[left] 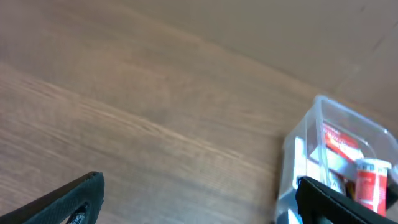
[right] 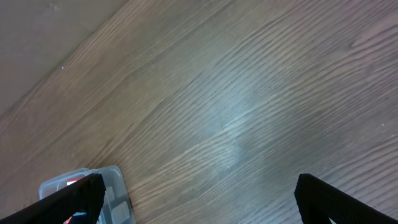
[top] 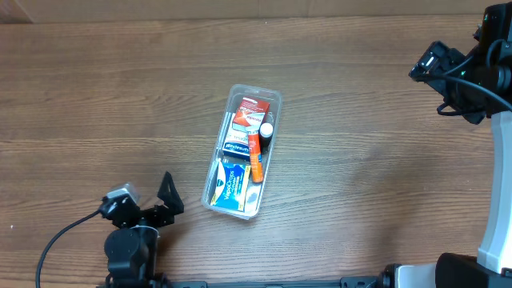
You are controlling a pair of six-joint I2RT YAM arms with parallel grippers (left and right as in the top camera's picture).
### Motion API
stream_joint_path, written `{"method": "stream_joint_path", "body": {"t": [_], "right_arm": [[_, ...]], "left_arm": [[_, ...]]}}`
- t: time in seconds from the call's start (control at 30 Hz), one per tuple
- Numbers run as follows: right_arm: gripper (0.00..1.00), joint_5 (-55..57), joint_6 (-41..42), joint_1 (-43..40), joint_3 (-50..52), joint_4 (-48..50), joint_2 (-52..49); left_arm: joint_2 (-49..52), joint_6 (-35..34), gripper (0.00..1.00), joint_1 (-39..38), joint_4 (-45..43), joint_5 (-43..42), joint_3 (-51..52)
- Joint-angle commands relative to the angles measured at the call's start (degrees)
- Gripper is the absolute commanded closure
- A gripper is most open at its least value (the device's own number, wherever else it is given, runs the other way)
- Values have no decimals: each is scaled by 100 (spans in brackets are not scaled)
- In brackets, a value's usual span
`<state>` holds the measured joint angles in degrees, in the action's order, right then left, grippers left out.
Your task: Pack container
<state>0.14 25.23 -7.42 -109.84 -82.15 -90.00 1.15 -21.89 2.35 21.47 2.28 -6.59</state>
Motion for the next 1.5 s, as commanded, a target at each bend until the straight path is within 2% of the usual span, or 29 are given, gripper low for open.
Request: {"method": "stream_joint_path", "body": {"t": [0.0,0.4,0.5,0.6,0.67,0.73,0.93,1.07,1.2,1.47], "right_arm": [[0,-28,2,-4,-42,17,42],[0,4,-2,-7,-37,15,107],[0,603,-181,4,234,485,577],[0,-638,-1923,280,1845,2721,1893],[0,-946,-2173,540,3464,3866,3069],[0,-927,-2002,680,4994,4232,4181],[0,-929,-1904,678,7879,4507,6763],[0,-953,-1902,678,8979,4594,8072],[0,-929,-1904,649,9565,4594,8900],[0,-925,-1906,542,10078,4712,8977]], "left_arm": [[-13,24,0,-11,-11,-42,22],[-13,24,0,-13,-11,-42,22],[-13,24,0,-13,-11,-42,22],[-13,24,0,-13,-11,-42,22],[-13,24,0,-11,-11,-42,22],[-13,24,0,-11,-11,-42,22],[-13,24,0,-11,-11,-42,22],[-13,24,0,-11,-11,-42,20],[-13,24,0,-11,-11,-42,22],[-13,24,0,-13,-11,-42,20]]}}
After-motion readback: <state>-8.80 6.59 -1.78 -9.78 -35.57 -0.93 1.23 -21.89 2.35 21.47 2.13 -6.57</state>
